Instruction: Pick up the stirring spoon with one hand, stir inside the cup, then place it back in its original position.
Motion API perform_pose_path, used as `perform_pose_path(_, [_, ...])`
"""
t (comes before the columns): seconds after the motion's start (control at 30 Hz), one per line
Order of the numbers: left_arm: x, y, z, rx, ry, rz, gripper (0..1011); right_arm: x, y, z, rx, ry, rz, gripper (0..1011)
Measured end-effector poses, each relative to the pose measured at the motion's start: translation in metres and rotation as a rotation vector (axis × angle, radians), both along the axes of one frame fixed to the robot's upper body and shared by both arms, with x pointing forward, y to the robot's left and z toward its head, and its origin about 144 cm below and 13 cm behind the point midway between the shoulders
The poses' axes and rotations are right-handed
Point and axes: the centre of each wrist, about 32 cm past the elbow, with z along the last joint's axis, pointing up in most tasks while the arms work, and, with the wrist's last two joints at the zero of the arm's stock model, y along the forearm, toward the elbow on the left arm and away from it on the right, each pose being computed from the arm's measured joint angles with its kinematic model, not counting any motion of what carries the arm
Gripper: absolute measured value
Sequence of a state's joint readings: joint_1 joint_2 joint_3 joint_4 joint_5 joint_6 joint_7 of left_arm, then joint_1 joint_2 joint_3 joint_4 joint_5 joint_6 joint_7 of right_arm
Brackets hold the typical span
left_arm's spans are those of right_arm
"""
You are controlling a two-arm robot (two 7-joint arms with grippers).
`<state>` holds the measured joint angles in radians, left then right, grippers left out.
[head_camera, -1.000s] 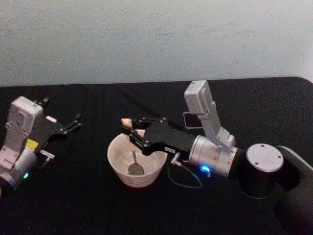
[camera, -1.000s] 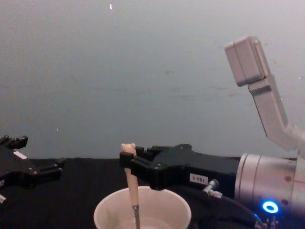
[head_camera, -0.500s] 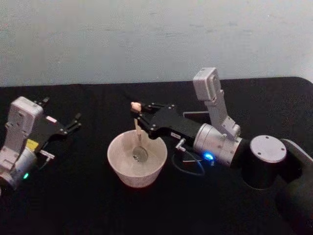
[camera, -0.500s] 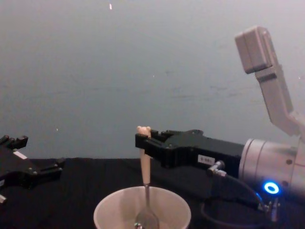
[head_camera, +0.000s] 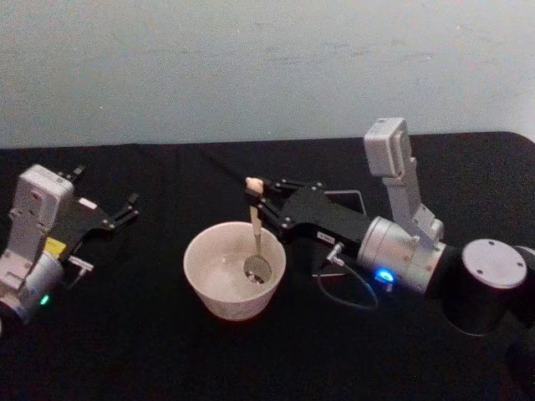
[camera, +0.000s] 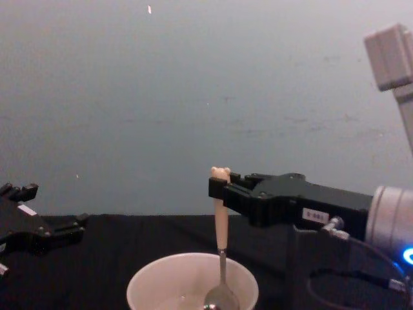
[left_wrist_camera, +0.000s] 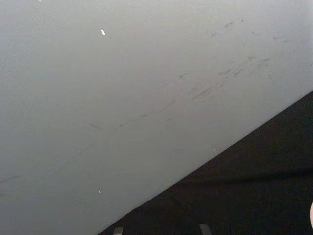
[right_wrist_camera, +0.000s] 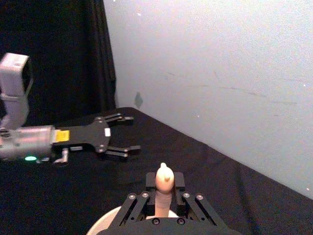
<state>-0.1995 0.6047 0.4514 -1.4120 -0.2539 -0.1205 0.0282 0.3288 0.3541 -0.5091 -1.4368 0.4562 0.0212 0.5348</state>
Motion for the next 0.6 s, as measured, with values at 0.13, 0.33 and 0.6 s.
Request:
perform_pose_path(0.13, [0.000,0.000,0.000,0.000,0.000,0.000,1002,-0.008,-0.002,0.001,0.011,0.008,0.022,213])
perform_pose_path(0.33, [0.000,0.000,0.000,0.000,0.000,0.000,1001,-0.016,0.001,0.001,0.018,0.021,0.061,214])
perform_pose_path(0.6, [0.000,0.000,0.000,0.000,0.000,0.000,1001,-0.017,0.017,-0.001,0.028,0.037,0.104,213])
